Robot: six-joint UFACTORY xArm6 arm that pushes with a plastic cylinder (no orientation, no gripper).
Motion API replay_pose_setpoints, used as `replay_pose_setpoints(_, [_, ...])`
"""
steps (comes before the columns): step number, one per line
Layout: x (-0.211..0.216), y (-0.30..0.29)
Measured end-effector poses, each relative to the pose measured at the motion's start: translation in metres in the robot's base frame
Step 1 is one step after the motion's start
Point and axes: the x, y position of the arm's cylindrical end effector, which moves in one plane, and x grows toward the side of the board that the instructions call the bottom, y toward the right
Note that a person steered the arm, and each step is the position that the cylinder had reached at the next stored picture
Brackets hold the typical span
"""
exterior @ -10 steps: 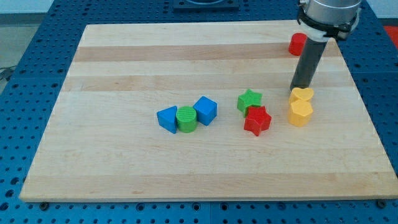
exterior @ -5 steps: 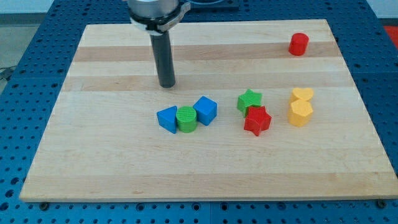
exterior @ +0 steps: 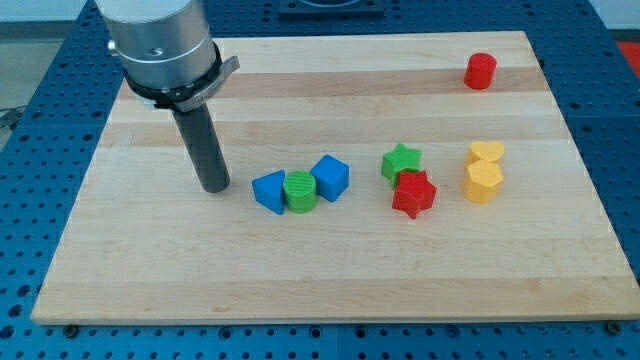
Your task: Form a triangle with green blocks and blue cube
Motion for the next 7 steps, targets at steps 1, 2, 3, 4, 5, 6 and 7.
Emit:
replay_pose_setpoints(1, [0.016,0.018])
replay_pose_setpoints(2, [0.050,0.039])
replay_pose_setpoints(3, [0.040,0.069])
replay_pose_setpoints(4, [0.004,0.122])
replay_pose_setpoints(5, [-0.021,0.152])
replay_pose_setpoints(6, [-0.021,0.152])
replay_pose_setpoints(7, [-0.021,0.150])
